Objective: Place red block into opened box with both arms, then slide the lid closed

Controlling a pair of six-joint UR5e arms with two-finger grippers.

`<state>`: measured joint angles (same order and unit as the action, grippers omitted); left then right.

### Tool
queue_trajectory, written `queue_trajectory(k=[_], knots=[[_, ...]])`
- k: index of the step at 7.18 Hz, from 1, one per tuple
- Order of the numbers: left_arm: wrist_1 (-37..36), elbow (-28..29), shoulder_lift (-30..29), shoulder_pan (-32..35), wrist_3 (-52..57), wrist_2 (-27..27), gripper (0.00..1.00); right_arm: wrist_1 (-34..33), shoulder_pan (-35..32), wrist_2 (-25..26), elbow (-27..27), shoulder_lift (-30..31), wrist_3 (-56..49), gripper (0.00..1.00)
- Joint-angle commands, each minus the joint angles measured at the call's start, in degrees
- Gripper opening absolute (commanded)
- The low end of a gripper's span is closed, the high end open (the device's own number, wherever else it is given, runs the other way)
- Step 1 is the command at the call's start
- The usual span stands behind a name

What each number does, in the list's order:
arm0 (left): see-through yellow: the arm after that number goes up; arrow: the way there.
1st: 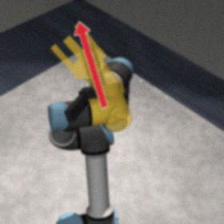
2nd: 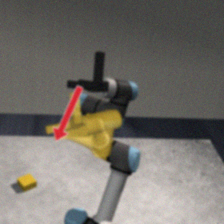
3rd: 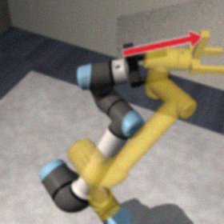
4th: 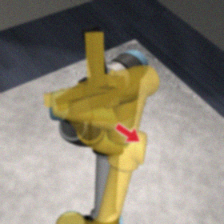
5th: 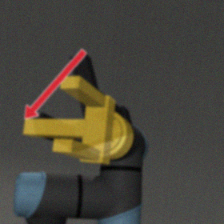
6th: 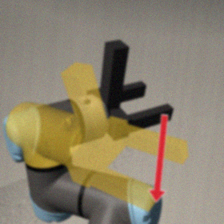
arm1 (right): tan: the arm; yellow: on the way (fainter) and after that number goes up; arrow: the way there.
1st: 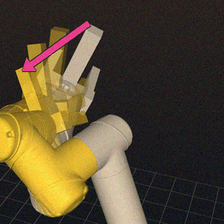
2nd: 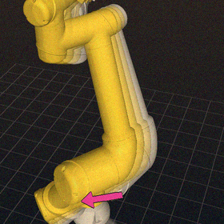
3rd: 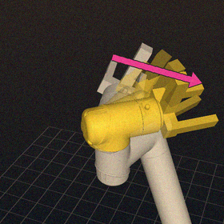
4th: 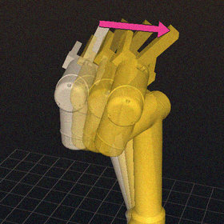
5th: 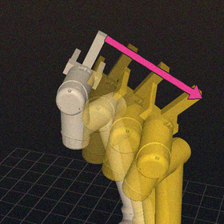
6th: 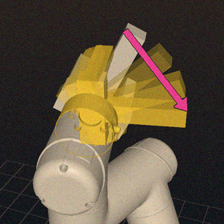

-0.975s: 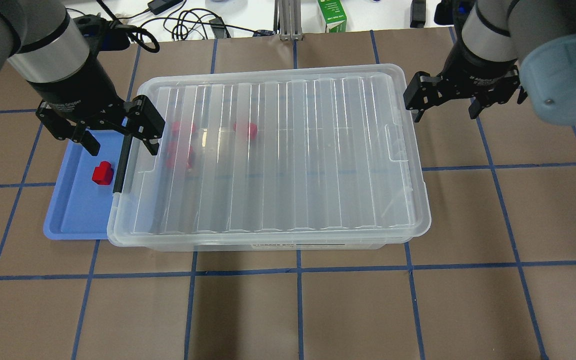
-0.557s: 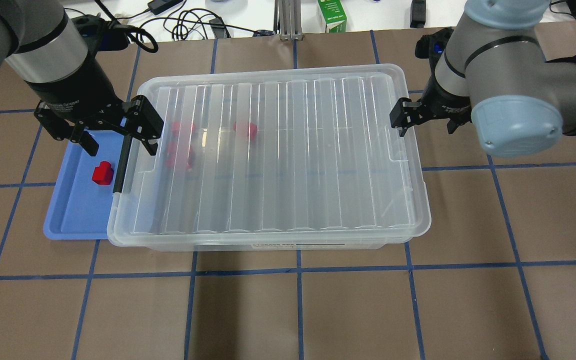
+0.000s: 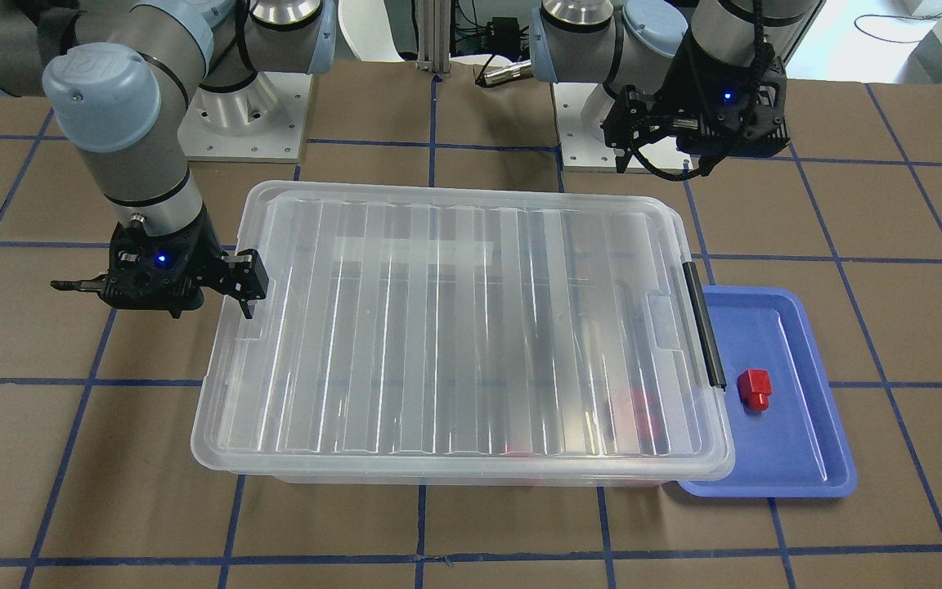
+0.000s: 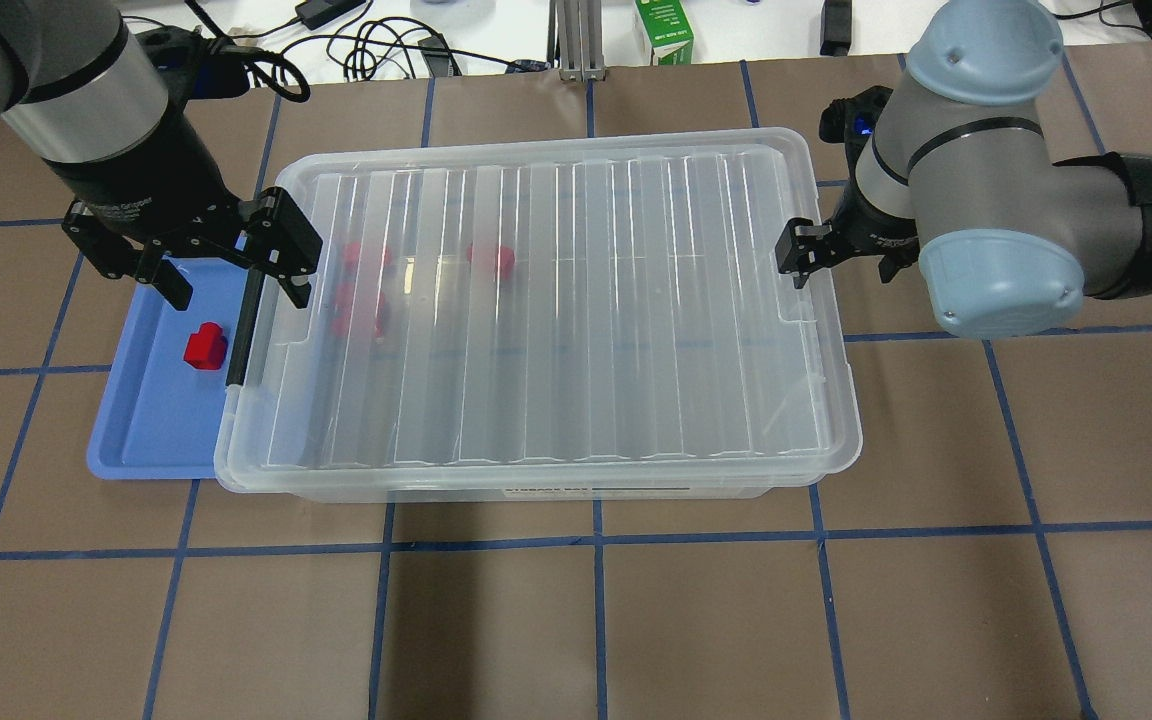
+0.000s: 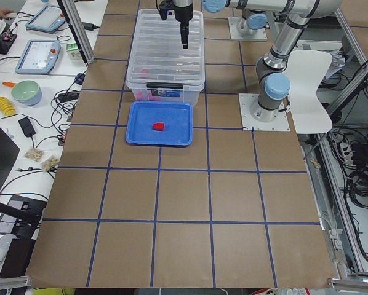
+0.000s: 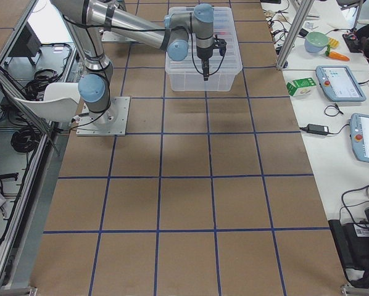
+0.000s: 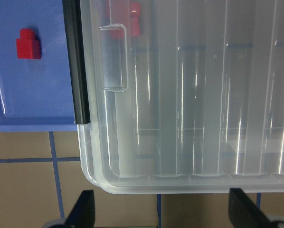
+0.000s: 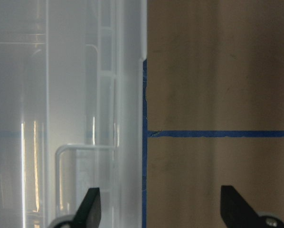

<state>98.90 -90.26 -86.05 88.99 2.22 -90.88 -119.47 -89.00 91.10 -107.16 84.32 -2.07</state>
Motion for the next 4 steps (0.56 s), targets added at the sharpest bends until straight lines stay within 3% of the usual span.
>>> queue_trajectory(k=[1, 2, 4], knots=[[-0.3, 0.1, -0.1, -0.1, 0.0, 0.1, 1.0, -0.1, 0.5, 0.4, 0.0, -0.1, -0.4, 0.84], [-0.3, -0.1, -0.1, -0.1, 0.0, 0.0, 1.0, -0.1, 0.6, 0.5, -0.1, -0.1, -0.5, 0.74], [-0.3, -0.3, 0.0, -0.1, 0.0, 0.0, 1.0, -0.2, 0.8, 0.7, 0.1, -0.1, -2.1, 0.7]])
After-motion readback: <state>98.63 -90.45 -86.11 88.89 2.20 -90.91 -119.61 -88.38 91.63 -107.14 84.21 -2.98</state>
